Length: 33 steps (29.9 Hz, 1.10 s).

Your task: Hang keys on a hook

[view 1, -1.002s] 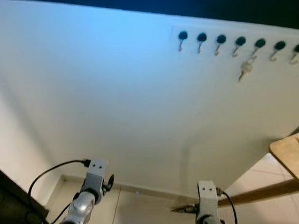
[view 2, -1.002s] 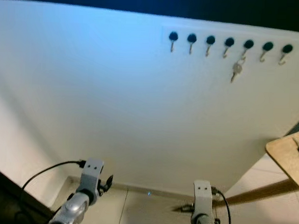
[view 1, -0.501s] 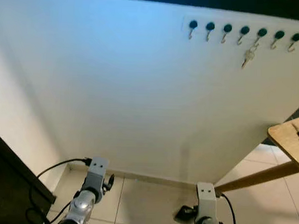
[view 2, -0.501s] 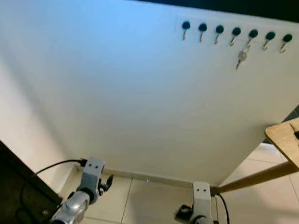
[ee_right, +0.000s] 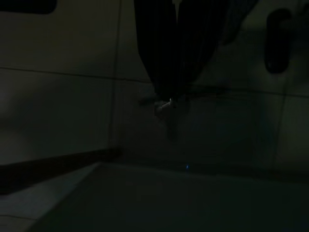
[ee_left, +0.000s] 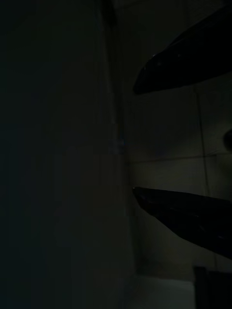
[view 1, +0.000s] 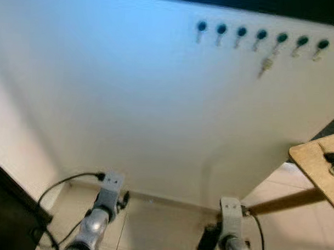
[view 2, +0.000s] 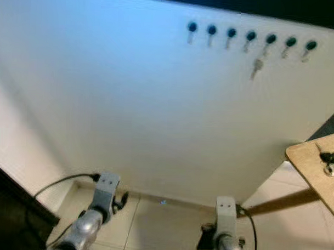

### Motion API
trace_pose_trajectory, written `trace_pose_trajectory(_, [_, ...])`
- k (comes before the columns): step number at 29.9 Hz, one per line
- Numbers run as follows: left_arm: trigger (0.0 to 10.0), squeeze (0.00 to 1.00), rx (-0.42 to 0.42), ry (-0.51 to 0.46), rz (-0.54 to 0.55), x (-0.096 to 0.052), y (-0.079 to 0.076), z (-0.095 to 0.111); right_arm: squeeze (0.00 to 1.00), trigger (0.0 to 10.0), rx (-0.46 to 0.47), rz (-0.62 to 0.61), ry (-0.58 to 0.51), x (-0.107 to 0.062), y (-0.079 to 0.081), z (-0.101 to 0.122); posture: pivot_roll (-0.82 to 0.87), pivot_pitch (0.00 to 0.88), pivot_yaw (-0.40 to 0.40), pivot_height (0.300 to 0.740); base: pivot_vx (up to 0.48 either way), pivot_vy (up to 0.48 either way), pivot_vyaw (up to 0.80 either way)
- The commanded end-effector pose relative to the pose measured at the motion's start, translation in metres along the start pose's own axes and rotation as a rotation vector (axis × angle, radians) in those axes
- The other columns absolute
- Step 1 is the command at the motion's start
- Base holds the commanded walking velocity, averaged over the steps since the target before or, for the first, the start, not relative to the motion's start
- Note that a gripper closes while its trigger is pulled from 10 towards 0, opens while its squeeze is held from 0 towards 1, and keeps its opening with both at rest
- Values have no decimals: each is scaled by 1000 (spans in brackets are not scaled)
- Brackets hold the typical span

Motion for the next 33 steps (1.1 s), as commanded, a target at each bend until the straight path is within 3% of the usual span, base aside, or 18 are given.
trace_pose_trajectory(1, [10000, 0, -8, 8, 2, 0, 0, -2, 0, 10000, 11, 2, 2, -1, 2, -2, 61, 14, -53, 740, 0, 0, 0])
trace_pose_trajectory(7, [10000, 0, 52, -30, -24, -1, 2, 4, 0, 10000, -31, 2, -67, 1, 4, 12, 62, 24, -56, 740, 0, 0, 0])
trace_pose_trajectory(9, [10000, 0, 187, -101, -128, 1, -3, 20, 0, 10000, -134, -57, -314, -1, -2, 51, 71, 40, -56, 740, 0, 0, 0])
trace_pose_trajectory(11, [10000, 0, 235, -122, -162, 1, -4, 24, 0, 10000, -123, -68, -378, -2, -4, 62, 71, 40, -56, 740, 0, 0, 0])
trace_pose_trajectory(14, [10000, 0, 199, -195, -161, 1, 0, 37, 0, 10000, -89, -84, -460, -5, -7, 81, 62, 44, -49, 740, 0, 0, 0])
trace_pose_trajectory(16, [10000, 0, 148, -292, -93, 3, 14, 64, 0, 10000, -10, -57, -590, -11, -7, 123, 52, 51, -42, 740, 0, 0, 0])
trace_pose_trajectory(17, [10000, 0, 148, -292, -93, 3, 14, 64, 0, 10000, -10, -57, -590, -11, -7, 123, 52, 51, -42, 740, 0, 0, 0])
trace_pose_trajectory(19, [10000, 0, 112, -407, -73, 3, 20, 90, 0, 10000, -39, 1, -678, -19, 2, 156, 46, 53, -43, 740, 0, 0, 0])
trace_pose_trajectory(20, [10000, 0, 112, -407, -73, 3, 20, 90, 0, 10000, -39, 1, -678, -19, 2, 156, 46, 53, -43, 740, 0, 0, 0])
trace_pose_trajectory(21, [10000, 0, 79, -504, -80, 1, 21, 111, 0, 10000, -76, 30, -762, -29, 9, 181, 48, 55, -45, 740, 0, 0, 0])
trace_pose_trajectory(22, [10000, 0, 68, -540, -85, -1, 22, 119, 0, 10000, -93, 35, -802, -34, 12, 190, 46, 59, -48, 740, 0, 0, 0])
trace_pose_trajectory(27, [10000, 0, 56, -651, -111, -10, 21, 141, 0, 10000, -213, 6, -971, -58, 20, 219, 45, 64, -54, 740, 0, 0, 0])
trace_pose_trajectory(33, [10000, 0, 75, -761, -155, -25, 12, 167, 0, 10000, -185, -30, -1115, -95, 26, 254, 42, 79, -59, 740, 0, 0, 0])
Point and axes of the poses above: a point about 5 cm out from each wrist's last joint towards the gripper, its own x axis pointing out of the wrist towards the gripper, its own z axis along the axis of the wrist's last joint, y = z × x, the point moved 1 cm from there along x, pointing out of the wrist towards the gripper, and after that the axes turned 3 degrees about -x, right-handed, at the moved point
